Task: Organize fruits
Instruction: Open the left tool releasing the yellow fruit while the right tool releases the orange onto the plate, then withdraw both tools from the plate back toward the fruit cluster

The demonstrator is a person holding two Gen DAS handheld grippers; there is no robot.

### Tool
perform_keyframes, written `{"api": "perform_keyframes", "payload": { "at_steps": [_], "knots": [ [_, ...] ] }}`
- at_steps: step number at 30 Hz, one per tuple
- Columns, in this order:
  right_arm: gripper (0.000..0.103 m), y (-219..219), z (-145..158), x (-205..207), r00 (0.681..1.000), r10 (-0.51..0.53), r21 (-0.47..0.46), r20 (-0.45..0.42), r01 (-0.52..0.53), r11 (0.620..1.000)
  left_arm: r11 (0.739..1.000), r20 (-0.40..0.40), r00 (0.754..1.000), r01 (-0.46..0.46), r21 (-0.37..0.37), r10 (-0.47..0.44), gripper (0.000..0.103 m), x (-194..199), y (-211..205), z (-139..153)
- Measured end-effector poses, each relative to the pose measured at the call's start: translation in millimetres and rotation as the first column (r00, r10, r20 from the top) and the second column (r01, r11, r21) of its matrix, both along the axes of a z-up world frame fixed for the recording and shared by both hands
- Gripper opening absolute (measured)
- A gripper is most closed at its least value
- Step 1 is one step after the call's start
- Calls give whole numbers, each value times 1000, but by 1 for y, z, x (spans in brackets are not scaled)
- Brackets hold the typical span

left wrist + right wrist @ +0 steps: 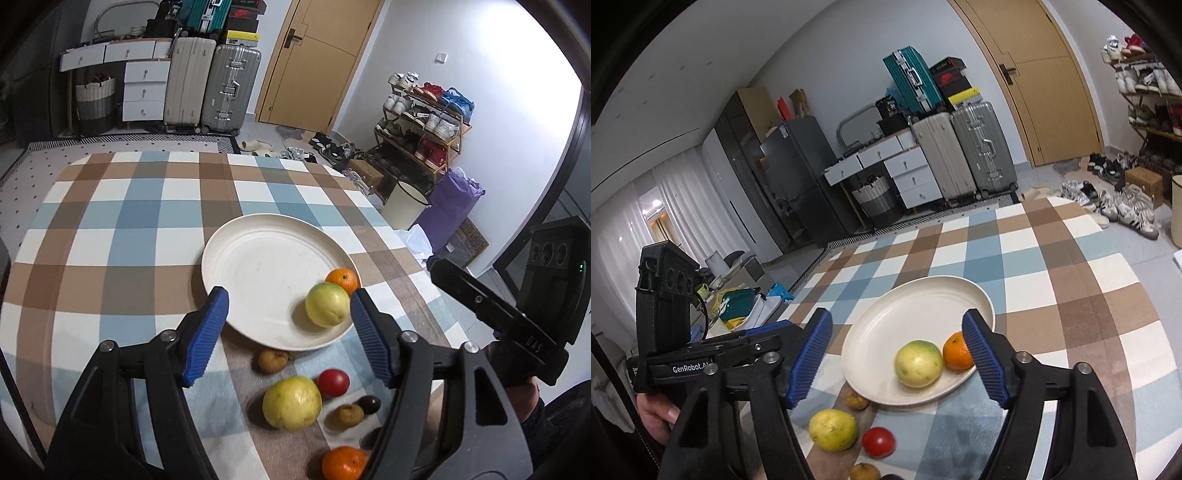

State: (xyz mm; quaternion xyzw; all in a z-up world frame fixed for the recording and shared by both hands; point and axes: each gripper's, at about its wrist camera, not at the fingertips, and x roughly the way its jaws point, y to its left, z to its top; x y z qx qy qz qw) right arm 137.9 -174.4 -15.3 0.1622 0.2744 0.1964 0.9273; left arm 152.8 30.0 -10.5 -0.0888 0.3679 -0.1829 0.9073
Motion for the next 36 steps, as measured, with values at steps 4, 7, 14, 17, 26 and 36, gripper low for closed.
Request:
{"api": "perform_keyframes", "payload": {
  "at_steps": [4, 7, 14, 17, 26, 36],
  "knots": [
    [83, 5, 5, -14, 1000, 0, -22, 27, 1, 1000, 1000, 35, 999, -23, 19, 23, 81, -17, 1, 8],
    [91, 7, 9, -27, 999, -4, -38, 47, 6, 999, 999, 54, 998, -33, 26, 31, 82, -29, 1, 13],
    [99, 10, 13, -50, 997, 5, -38, 76, -2, 999, 998, 56, 998, -28, 64, 25, 93, -54, -7, 16],
    [100, 14, 16, -62, 995, 19, -49, 93, -14, 999, 997, 59, 998, -38, 61, 34, 102, -65, -7, 14],
    [101, 29, 18, -92, 991, 45, -84, 129, -34, 996, 996, 40, 998, -57, 73, 54, 102, -77, -1, -4],
    [101, 45, 17, -118, 984, 83, -175, 160, -54, 983, 998, -50, 998, -35, 50, 37, 102, -64, 1, -38]
  ]
}}
